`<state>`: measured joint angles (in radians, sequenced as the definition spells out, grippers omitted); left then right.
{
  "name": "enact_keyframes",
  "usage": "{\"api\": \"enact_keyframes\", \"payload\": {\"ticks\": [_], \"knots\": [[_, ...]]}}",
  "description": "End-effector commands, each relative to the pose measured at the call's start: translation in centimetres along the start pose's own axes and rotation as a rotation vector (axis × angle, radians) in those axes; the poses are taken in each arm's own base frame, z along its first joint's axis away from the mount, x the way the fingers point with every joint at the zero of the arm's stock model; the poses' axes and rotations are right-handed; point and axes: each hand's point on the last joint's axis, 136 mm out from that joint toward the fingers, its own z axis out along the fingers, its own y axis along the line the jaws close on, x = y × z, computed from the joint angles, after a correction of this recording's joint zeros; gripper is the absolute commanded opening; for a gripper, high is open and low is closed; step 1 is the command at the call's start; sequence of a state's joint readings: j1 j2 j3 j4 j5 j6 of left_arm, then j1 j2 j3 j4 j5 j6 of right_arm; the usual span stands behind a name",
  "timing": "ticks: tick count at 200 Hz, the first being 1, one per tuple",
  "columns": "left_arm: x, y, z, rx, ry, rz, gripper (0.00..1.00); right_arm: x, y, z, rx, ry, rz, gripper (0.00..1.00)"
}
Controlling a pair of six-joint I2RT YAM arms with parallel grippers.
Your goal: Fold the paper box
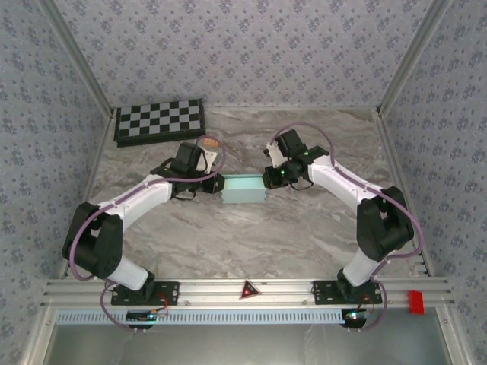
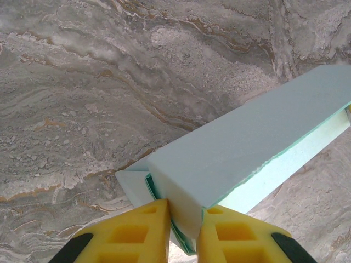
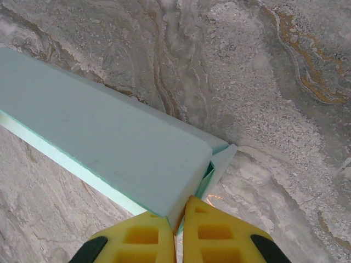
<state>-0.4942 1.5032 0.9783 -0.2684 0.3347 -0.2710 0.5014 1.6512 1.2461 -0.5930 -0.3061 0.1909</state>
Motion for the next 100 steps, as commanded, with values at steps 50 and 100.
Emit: {"api": "enact_keyframes", "payload": {"ticks": [50,100], "knots": [[2.4,-1.0,0.5,0.022,0.086,0.020,0.18,2.7,1.1,0.2,-0.020,0.071,-0.030,0.15],[2.3,-1.0,0.4,0.016,0.086,0.023,0.18,1.9,1.1,-0.6,-0.005,0.026,-0.044,0.19]]}}
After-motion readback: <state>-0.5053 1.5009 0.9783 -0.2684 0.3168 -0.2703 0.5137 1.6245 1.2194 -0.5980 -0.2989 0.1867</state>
